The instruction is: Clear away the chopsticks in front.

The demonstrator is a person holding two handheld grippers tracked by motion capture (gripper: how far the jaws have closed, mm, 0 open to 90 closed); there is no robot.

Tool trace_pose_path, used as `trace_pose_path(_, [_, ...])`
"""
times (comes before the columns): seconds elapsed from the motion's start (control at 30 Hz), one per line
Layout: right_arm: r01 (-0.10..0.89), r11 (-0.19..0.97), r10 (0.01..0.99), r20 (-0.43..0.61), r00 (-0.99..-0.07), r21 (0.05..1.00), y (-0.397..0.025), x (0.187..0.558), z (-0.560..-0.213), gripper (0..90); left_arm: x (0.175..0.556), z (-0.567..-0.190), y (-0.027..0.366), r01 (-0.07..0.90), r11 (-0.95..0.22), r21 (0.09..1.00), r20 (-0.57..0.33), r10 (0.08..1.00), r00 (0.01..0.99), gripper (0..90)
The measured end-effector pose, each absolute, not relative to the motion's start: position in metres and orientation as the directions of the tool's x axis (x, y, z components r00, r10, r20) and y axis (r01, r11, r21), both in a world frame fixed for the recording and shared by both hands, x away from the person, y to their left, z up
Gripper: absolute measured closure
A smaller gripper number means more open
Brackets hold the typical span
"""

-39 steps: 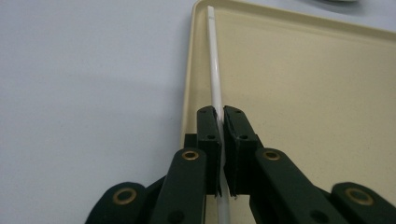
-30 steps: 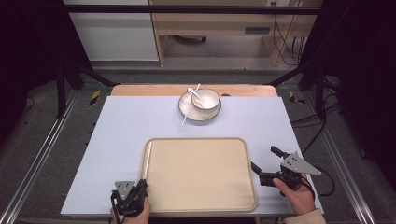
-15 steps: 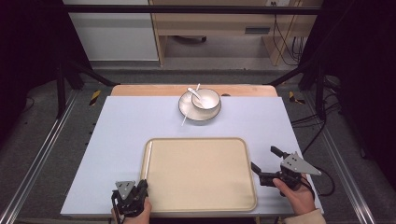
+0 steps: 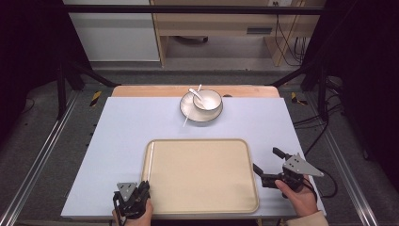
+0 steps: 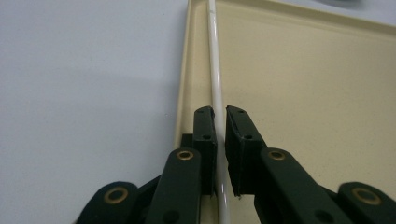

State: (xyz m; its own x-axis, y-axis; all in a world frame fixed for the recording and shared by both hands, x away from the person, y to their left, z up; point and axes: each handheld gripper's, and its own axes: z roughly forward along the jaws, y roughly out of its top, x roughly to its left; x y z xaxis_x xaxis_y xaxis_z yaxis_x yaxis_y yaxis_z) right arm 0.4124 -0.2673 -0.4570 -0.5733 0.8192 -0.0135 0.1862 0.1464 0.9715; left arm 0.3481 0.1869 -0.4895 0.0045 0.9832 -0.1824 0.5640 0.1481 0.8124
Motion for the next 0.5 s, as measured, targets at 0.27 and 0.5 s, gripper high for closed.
trace_pose_path(0.27, [0.186, 0.147, 0.820, -0.014, -0.573, 0.971, -0.267, 0.412, -0.457, 3.4, 0.348, -0.487, 0.184, 0.551, 0.136, 0.823, -0.172, 0.985, 0.014, 76.4])
trace_pose_path(0.5, [0.186, 0.147, 0.819, -0.014, -0.573, 0.971, -0.267, 0.412, -0.457, 3.4, 0.363, -0.466, 0.184, 0.520, 0.069, 0.851, -0.139, 0.986, 0.097, 69.1])
